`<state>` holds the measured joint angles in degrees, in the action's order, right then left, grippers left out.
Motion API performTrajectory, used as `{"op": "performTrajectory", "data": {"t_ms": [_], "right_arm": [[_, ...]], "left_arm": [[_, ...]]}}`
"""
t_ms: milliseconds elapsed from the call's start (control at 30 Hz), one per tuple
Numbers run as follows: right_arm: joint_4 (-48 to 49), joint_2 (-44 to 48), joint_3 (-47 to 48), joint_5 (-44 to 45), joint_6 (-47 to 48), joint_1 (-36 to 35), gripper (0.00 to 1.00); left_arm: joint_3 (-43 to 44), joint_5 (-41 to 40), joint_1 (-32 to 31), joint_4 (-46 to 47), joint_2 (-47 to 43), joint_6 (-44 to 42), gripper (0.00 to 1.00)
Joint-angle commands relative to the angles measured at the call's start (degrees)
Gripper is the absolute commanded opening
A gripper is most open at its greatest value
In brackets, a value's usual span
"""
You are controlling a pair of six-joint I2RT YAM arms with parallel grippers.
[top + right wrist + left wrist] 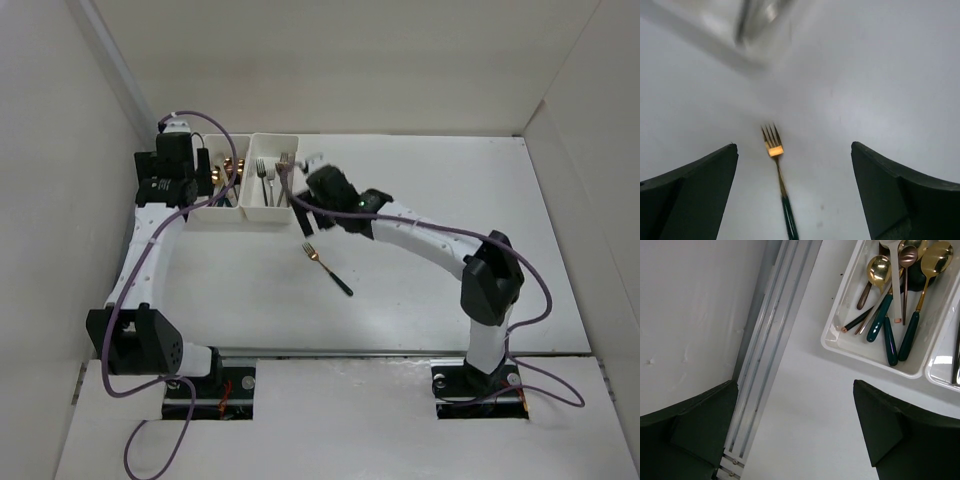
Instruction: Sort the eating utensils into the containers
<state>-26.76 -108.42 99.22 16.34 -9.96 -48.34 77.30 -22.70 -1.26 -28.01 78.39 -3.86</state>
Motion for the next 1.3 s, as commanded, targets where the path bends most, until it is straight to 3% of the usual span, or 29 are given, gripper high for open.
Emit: {"op": "performTrajectory", "data": {"t_ms": [0,200,300,600,633,667,767,900,1000,1100,1133,1167,1233,1267], "right_arm": [[-13.25,2.65,-16.04,-3.23,-3.48,-1.76,1.0],[-6.73,6.47,-28.8,-8.68,-7.53,-1.76,0.97],[-6.72,2.7,-28.82,-7.64,-8.24,-2.29,0.88],[-7.51,-6.89,-22.5,-4.56,-8.59,-4.75,0.8],[-7.51,-7.76,-21.53,-4.56,-7.81,-4.75,0.75],[-7.51,-7.77,-20.05,-4.56,-7.1,-4.75,0.53],[-8.04,-8.39,-20.03,-3.86,-7.09,-4.75,0.0],[-6.81,-2.87,-26.94,-1.67,-7.62,-4.75,0.0],[-4.09,9.42,-30.04,0.97,-12.52,-4.23,0.0],[2.3,17.71,-28.56,-6.82,-22.95,5.6,0.0],[6.42,17.72,-26.9,-10.24,-24.39,8.75,0.0],[12.73,17.72,-24.54,-9.32,-25.54,8.79,0.0],[14.63,9.32,-16.04,-3.28,-24.94,8.79,0.0],[14.11,5.1,-3.37,-2.46,-23.63,8.26,0.0]], "left_arm": [[2.95,-0.24,0.29,0.76,0.88,-0.19,1.0],[4.0,0.99,0.29,0.76,2.03,-0.19,1.0],[4.0,1.52,0.29,0.76,2.03,-0.19,1.0],[2.95,-0.15,0.29,0.76,0.98,-0.19,1.0],[2.95,-0.76,0.29,0.76,0.98,-0.19,1.0],[2.95,-0.77,0.29,0.76,0.98,-0.19,1.0],[2.95,-1.29,0.29,0.76,0.98,-0.19,1.0],[2.95,-1.82,0.29,0.76,0.98,-0.71,1.0],[2.95,-1.82,0.29,0.76,0.98,-0.71,1.0],[2.95,-1.82,0.82,0.76,1.67,-0.71,1.0],[2.95,-1.82,0.82,0.76,1.68,-0.19,1.0],[2.95,-1.82,0.82,0.76,2.2,-0.19,1.0],[2.95,-1.82,0.82,0.76,2.21,-0.19,1.0],[3.47,-1.21,0.82,0.76,2.21,-0.19,1.0]]}}
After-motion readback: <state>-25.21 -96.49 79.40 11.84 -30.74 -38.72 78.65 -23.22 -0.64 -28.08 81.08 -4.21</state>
